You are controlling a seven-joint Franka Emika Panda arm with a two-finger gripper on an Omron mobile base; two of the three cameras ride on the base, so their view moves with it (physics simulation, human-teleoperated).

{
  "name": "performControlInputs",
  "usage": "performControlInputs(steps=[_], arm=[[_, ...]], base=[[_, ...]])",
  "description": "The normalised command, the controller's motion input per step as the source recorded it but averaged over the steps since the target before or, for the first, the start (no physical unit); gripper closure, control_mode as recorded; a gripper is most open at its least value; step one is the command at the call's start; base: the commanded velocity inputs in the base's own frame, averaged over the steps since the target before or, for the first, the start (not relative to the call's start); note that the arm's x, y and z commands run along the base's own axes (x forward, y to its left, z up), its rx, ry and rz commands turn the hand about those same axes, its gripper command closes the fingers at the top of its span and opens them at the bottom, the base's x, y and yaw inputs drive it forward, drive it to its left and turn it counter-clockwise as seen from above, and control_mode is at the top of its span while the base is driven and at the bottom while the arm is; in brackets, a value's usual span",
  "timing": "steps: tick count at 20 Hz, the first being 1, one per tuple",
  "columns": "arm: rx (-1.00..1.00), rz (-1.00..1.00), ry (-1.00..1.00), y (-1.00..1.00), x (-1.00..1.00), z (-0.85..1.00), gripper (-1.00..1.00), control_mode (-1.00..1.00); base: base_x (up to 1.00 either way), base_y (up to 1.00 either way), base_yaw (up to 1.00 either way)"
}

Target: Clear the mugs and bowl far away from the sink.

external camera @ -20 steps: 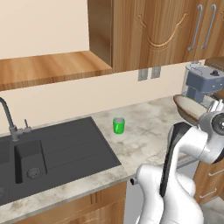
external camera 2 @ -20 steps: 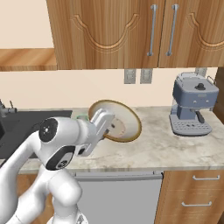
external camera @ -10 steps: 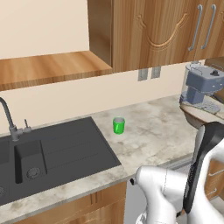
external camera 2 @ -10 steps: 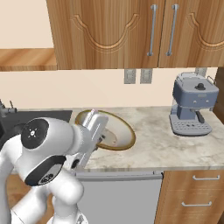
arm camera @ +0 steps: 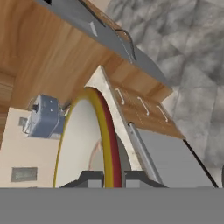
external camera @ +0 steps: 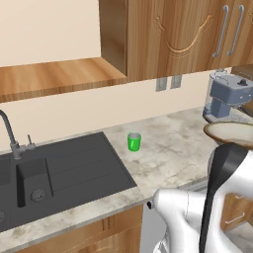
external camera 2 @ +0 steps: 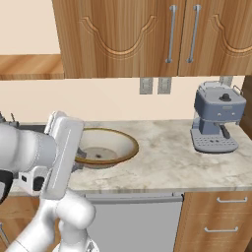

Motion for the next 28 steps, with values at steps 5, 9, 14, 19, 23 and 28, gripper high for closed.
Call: performControlInputs(steps=[5, 9, 14, 19, 23, 28], arm=[[-0.06, -0.01, 0.01, 0.10, -0.38, 0.43, 1.00, -1.00], [0.00, 0.00, 0.01, 0.00, -0.11, 0.03, 1.00, 1.00], [0.00, 0.00, 0.00, 0.00, 0.00, 0.00, 1.00, 1.00], [0.00, 0.00, 0.00, 0.00, 0.00, 0.00, 1.00, 1.00], [0.00, 0.00, 0.00, 0.00, 0.00, 0.00, 1.00, 1.00], [0.00, 0.00, 0.00, 0.00, 0.00, 0.00, 1.00, 1.00]], base=[[0.00, 0.00, 0.00], [-0.22, -0.31, 0.05], [0.02, -0.24, -0.50], [0.00, 0.00, -1.00], [0.00, 0.00, -1.00], [0.00, -0.04, -0.99]])
